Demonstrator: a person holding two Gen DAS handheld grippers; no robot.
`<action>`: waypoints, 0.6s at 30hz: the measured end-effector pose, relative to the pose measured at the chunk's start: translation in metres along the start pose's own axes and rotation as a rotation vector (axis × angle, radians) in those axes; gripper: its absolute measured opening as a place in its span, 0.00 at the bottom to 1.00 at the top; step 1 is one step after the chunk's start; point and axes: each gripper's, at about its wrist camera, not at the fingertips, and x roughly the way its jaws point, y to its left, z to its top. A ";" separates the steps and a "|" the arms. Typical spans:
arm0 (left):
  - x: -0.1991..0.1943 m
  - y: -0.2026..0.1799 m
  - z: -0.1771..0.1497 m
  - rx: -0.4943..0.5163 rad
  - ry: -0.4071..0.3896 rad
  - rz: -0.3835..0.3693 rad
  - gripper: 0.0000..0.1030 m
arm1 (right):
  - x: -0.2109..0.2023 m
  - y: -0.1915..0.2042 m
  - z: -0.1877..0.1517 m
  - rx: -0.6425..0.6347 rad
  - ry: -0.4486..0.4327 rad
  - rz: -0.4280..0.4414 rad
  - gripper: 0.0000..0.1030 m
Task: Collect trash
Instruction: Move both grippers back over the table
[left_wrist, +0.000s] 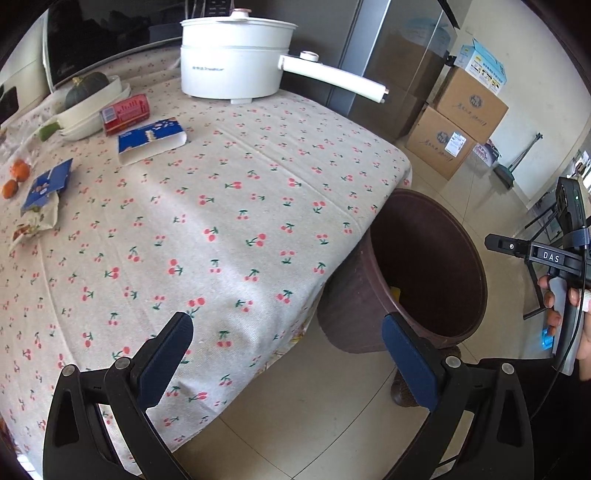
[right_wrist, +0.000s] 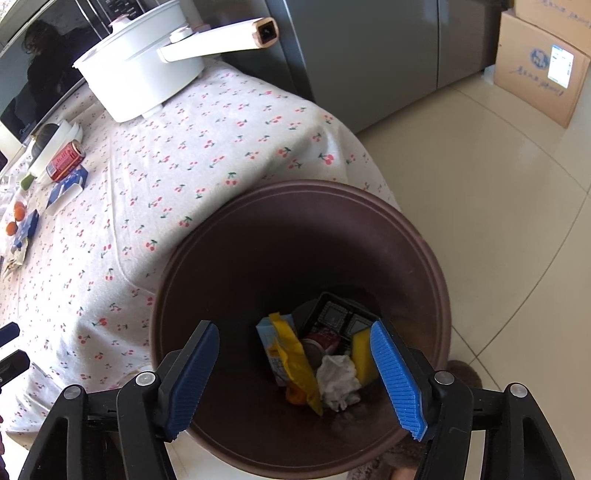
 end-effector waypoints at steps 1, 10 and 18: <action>-0.003 0.006 -0.002 -0.010 -0.004 0.005 1.00 | 0.001 0.005 0.001 -0.006 0.001 0.000 0.73; -0.027 0.061 -0.022 -0.115 -0.023 0.055 1.00 | 0.013 0.065 0.010 -0.085 0.011 0.028 0.76; -0.047 0.116 -0.035 -0.259 -0.047 0.061 1.00 | 0.029 0.131 0.012 -0.162 0.024 0.060 0.78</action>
